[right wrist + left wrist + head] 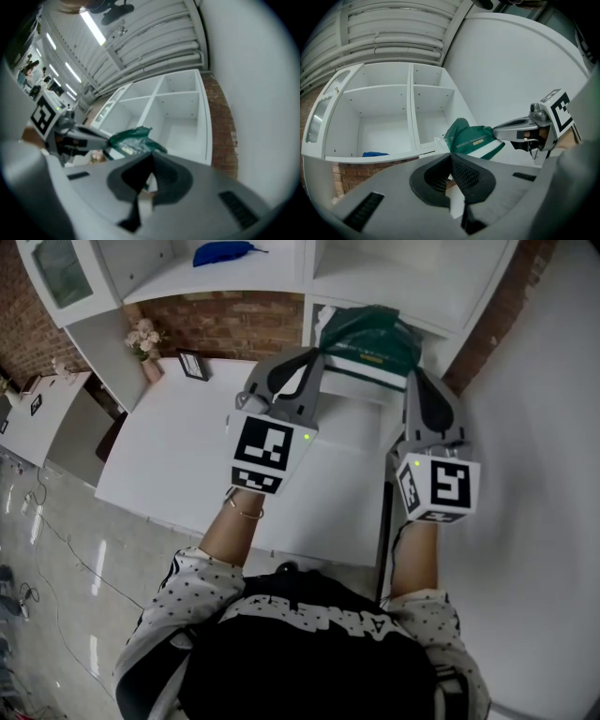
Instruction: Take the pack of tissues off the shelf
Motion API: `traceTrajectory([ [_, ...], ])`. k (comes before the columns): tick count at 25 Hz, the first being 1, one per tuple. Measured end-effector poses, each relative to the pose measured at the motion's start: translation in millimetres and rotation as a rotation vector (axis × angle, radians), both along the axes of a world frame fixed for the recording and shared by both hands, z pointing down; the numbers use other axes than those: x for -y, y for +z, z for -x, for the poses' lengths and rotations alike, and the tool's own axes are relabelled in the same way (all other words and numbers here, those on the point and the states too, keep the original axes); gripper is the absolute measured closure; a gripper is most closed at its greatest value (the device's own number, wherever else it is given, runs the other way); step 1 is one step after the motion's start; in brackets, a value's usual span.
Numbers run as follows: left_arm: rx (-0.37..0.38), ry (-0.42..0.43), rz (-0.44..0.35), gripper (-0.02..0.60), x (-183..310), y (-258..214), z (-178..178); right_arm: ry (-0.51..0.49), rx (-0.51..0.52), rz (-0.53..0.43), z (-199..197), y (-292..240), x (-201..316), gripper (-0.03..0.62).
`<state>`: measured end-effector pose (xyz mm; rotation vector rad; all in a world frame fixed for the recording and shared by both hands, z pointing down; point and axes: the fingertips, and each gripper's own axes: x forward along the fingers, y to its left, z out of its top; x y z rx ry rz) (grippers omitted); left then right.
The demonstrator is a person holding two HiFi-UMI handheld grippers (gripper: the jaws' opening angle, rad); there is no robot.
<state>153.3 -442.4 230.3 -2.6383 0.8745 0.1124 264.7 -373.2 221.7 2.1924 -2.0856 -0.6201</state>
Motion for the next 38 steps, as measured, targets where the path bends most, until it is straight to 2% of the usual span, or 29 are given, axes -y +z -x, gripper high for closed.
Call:
traceTrajectory([
  [21,0.065,0.017,0.092,0.549,-20.5,67.4,11.0,-0.019,0.036,0.072,12.4,64.8,-21.1,0.563],
  [38,0.074,0.021,0.103,0.549,-22.9,72.3,11.0,-0.004,0.037,0.108,12.8,70.7,-21.5,0.563],
])
